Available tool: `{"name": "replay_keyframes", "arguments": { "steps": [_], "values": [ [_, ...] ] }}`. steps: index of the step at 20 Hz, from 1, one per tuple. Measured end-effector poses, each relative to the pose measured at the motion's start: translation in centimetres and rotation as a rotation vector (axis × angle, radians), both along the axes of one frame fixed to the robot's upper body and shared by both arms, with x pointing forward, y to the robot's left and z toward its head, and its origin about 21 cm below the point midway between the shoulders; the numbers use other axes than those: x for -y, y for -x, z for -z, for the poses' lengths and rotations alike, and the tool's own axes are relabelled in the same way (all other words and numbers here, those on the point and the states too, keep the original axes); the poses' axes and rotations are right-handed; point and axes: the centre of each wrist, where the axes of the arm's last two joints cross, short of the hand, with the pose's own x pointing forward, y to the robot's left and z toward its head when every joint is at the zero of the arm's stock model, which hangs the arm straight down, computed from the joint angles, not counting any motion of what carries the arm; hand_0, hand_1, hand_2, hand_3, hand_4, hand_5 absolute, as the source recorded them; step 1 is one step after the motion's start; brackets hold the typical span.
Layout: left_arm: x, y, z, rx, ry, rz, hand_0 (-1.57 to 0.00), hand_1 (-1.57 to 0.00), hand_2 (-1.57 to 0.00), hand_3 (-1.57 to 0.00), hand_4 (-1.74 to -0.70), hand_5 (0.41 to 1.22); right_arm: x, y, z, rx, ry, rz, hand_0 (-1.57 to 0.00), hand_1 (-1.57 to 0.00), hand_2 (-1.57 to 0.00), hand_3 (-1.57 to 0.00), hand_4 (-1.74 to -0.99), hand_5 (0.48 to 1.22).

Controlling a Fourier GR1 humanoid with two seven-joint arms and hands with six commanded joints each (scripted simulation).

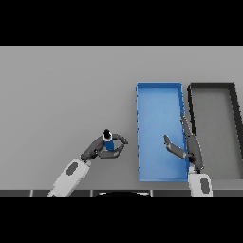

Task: Pick up the blue pipe and place it into the blue bin.

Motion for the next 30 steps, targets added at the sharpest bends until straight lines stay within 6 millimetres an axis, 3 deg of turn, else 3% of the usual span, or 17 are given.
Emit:
{"name": "replay_keyframes", "arguments": {
  "steps": [3,4,8,9,13,18,22,25,28,30],
  "values": [
    [0.3,0.1,-0.1,-0.007,0.014,0.023,-1.07,-1.15,-1.21,-1.19,-1.58,1.062,-0.1,0.0,0.3,-0.011,-0.005,-0.004,0.00,0.00,0.00,0.00,-1.233,0.660],
    [0.4,0.2,-0.2,0.006,0.012,0.021,-1.17,-1.24,-1.28,-1.27,-1.55,1.094,-0.1,-0.2,0.2,-0.015,-0.012,0.000,0.00,0.00,0.00,0.00,-1.228,0.656],
    [1.8,0.9,-0.5,0.067,0.019,0.029,-1.41,-1.43,-1.45,-1.45,-1.49,1.169,-0.3,-0.5,0.1,-0.014,-0.025,-0.008,0.00,0.00,0.00,0.00,-1.220,0.635],
    [1.3,0.8,-0.9,0.094,0.041,0.017,-1.44,-1.46,-1.48,-1.47,-1.48,1.179,0.0,-0.3,-0.1,-0.006,-0.025,-0.007,0.00,0.00,0.00,0.00,-1.217,0.631],
    [2.4,0.6,-2.9,0.171,0.115,0.022,-1.52,-1.53,-1.53,-1.53,-1.47,1.204,0.0,-0.3,0.1,-0.012,-0.032,-0.006,0.00,0.00,0.00,0.00,-1.226,0.636],
    [3.6,-0.2,-6.4,0.231,0.159,0.076,-1.55,-1.56,-1.56,-1.56,-1.47,1.215,0.1,-0.3,0.2,-0.013,0.018,0.000,0.00,0.00,0.00,0.00,-1.184,0.643],
    [4.4,-0.3,-8.2,0.251,0.155,0.125,-1.56,-1.56,-1.57,-1.57,-1.47,1.219,0.5,-0.4,0.3,-0.004,0.021,0.002,0.00,0.00,0.00,0.00,-1.158,0.643],
    [4.1,-0.3,-8.5,0.240,0.135,0.125,-1.57,-1.57,-1.57,-1.57,-1.47,1.220,0.4,-0.4,0.4,-0.006,0.019,0.005,0.00,0.00,0.00,0.00,-1.145,0.643],
    [4.5,0.2,-8.2,0.234,0.128,0.140,-1.57,-1.57,-1.57,-1.57,-1.47,1.220,-0.3,1.6,0.6,0.026,0.034,0.063,0.00,0.00,0.00,0.00,-1.138,0.643],
    [4.2,-0.4,-8.1,0.236,0.117,0.123,-1.57,-1.57,-1.57,-1.57,-1.47,1.220,-1.0,3.4,0.5,0.036,0.047,0.131,0.00,0.00,0.00,0.00,-1.188,0.643]
  ]
}}
